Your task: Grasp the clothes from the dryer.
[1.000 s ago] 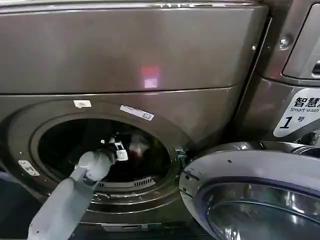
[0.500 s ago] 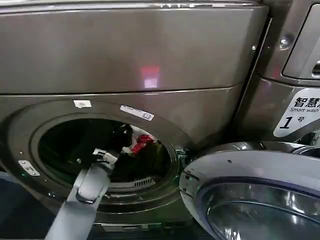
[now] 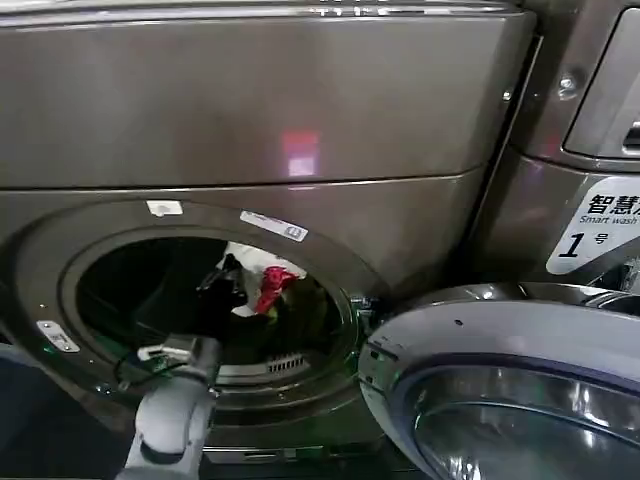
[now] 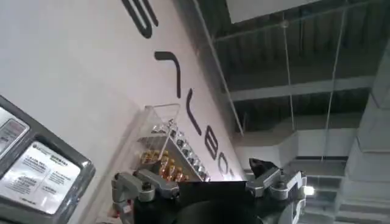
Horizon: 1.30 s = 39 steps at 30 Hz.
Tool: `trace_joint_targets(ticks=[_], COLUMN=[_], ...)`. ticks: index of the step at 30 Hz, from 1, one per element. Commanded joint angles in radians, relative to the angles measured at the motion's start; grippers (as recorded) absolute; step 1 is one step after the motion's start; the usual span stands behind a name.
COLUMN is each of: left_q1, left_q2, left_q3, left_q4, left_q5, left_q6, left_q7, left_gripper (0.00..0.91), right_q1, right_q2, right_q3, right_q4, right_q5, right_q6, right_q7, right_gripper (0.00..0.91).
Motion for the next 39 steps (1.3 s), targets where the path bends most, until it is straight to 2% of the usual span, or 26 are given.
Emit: trace_joint_targets(ticks=[1, 15, 26, 39], left_q1=[0.105, 0.115, 0.113, 0.099], left_q2=[-0.039, -0.034, -0.03, -0.028], left_q3=[-0.025, -0.026, -0.028, -0.03], left_q4=[-0.079, -0.1, -0.102, -0.095], left_q5=[-0.061, -0.071, -0.073, -0.073], left_q6=[0.03, 0.043, 0.05, 0.048], left_q7=[-0.023, -0.036, -0.034, -0.035], left_gripper=[0.0, 0.0, 0.0, 0.0], right_q1=[0.003, -0.01, -0.007, 0.001], right_q2=[0.003, 0.011, 0.015, 0.014], right_q3=[0.001, 0.018, 0.015, 0.01], right_q4=[0.002, 0.006, 0.011, 0.012], right_q5=[0.0, 0.004, 0.007, 0.0], right_q6=[-0.004, -0.011, -0.01, -0.013], right_q7=[0.004, -0.007, 0.008, -0.011], right_gripper=[0.907, 0.907, 0.907, 0.907])
